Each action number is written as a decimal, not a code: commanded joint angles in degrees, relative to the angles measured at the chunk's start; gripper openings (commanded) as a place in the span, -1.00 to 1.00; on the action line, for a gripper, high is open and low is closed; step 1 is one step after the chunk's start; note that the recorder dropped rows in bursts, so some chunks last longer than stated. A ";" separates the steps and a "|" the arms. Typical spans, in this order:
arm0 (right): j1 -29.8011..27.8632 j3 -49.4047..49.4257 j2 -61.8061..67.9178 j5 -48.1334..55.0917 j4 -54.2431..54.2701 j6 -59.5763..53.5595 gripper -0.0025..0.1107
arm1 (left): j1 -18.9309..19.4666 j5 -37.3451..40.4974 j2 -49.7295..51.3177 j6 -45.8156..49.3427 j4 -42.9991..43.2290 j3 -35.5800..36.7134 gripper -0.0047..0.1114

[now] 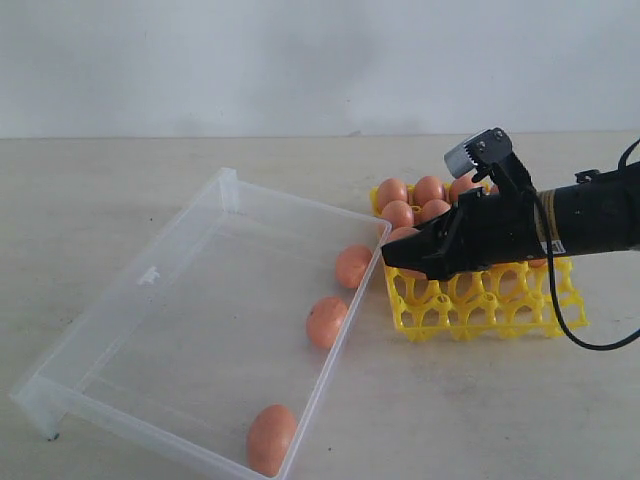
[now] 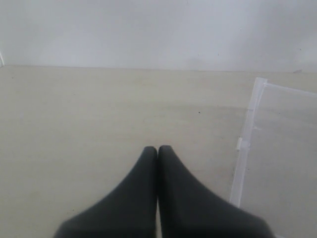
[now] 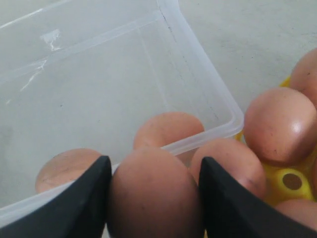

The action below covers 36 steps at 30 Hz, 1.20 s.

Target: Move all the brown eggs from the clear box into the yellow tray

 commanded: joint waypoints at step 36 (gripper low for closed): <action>0.69 -0.06 -5.98 -9.16 0.09 5.27 -0.96 | -0.08 0.09 0.17 0.00 -2.14 -0.20 -0.99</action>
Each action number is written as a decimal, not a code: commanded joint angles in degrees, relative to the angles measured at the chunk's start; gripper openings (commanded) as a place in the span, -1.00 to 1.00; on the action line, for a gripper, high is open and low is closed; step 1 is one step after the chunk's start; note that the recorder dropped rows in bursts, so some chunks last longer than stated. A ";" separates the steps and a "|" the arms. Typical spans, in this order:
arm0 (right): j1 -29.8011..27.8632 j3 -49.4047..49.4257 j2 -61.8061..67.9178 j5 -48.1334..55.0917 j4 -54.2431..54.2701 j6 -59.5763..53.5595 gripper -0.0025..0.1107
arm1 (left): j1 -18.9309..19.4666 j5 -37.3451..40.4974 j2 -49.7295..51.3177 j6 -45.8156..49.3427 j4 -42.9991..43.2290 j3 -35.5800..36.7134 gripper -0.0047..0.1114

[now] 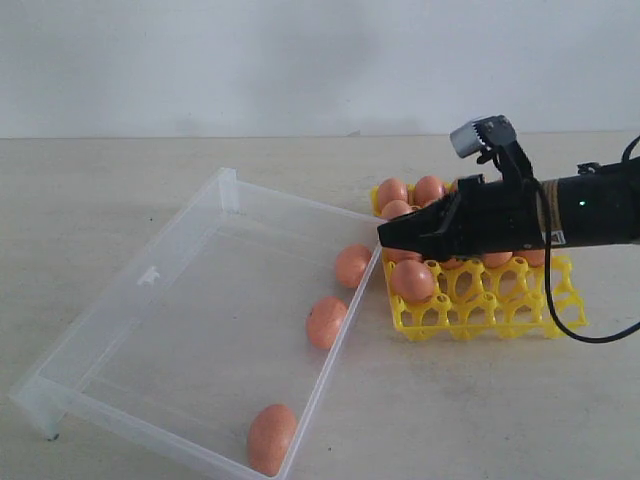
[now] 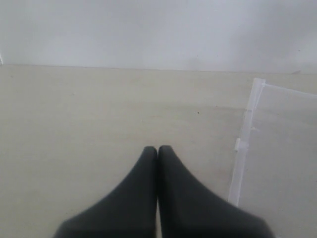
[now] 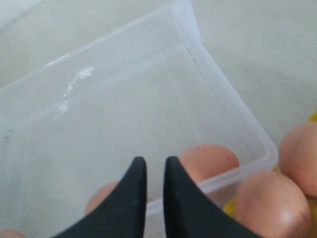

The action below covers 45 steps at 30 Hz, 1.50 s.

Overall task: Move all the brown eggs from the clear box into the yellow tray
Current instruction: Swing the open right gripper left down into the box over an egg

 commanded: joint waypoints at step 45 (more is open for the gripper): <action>37.10 -47.94 14.65 116.10 76.55 -51.88 0.16 | -0.08 2.97 0.17 0.00 -2.98 -0.20 -0.99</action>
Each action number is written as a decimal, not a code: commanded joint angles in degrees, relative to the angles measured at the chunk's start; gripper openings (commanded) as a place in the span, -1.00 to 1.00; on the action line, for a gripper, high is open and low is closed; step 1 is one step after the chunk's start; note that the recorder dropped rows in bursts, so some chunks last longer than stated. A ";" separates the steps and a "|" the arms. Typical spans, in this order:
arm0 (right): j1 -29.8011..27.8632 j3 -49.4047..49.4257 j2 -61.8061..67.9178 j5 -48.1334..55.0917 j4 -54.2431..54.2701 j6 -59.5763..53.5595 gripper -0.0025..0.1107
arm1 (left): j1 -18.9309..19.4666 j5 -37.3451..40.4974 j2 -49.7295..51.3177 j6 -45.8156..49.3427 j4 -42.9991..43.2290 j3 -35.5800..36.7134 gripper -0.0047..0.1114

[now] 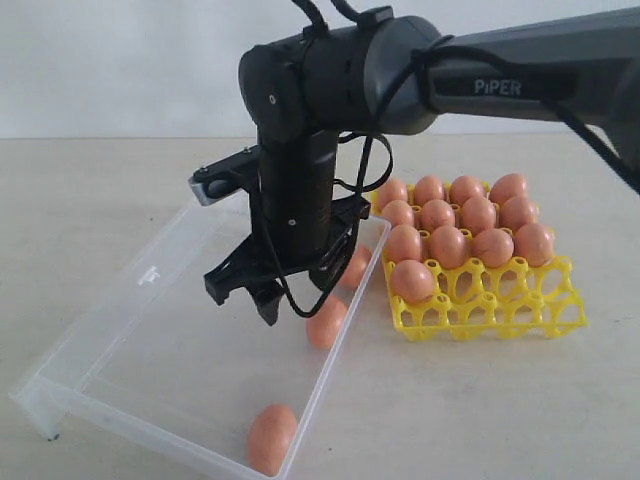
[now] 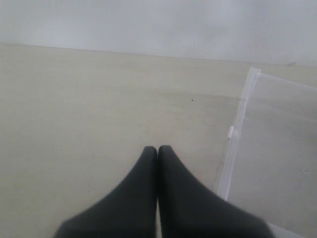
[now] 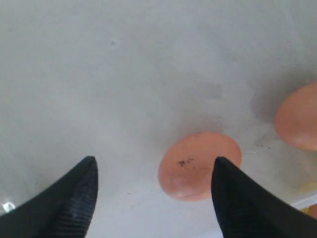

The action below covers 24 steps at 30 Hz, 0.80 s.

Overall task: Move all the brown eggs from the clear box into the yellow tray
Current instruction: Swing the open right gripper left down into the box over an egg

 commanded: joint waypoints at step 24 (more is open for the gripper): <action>-0.62 -0.44 5.20 -3.55 -0.91 13.20 0.16 | -0.08 0.04 0.17 0.00 -0.35 -0.20 -0.99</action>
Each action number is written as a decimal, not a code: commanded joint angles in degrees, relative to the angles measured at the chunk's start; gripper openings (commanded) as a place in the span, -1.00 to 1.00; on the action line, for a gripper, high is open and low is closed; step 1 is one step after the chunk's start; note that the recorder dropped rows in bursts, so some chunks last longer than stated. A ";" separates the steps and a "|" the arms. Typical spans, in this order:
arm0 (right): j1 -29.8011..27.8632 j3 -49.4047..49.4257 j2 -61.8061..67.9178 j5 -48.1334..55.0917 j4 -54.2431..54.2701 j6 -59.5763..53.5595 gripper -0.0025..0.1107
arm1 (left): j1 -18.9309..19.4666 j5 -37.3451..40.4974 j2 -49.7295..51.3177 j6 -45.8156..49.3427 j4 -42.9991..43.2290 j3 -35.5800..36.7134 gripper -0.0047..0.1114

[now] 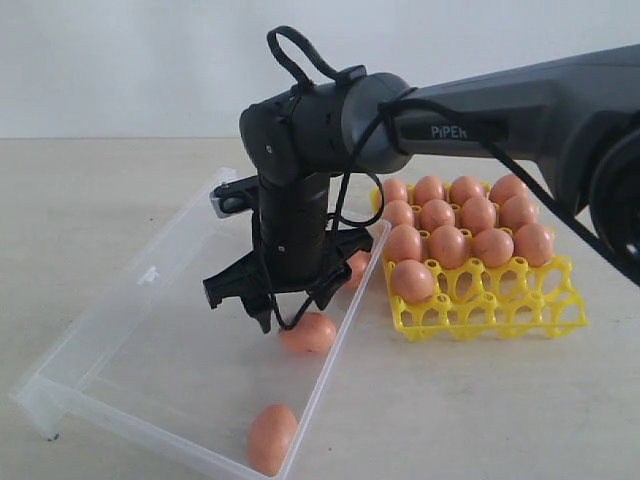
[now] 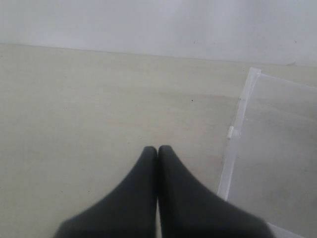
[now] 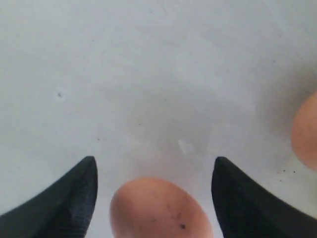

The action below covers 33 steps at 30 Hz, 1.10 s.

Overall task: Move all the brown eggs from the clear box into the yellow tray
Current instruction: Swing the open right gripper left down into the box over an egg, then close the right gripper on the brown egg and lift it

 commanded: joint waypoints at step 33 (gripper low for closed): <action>-0.16 -0.35 -0.29 9.32 8.35 -13.19 -0.96 | -0.08 -7.88 0.17 -3.09 -0.39 -0.20 -0.99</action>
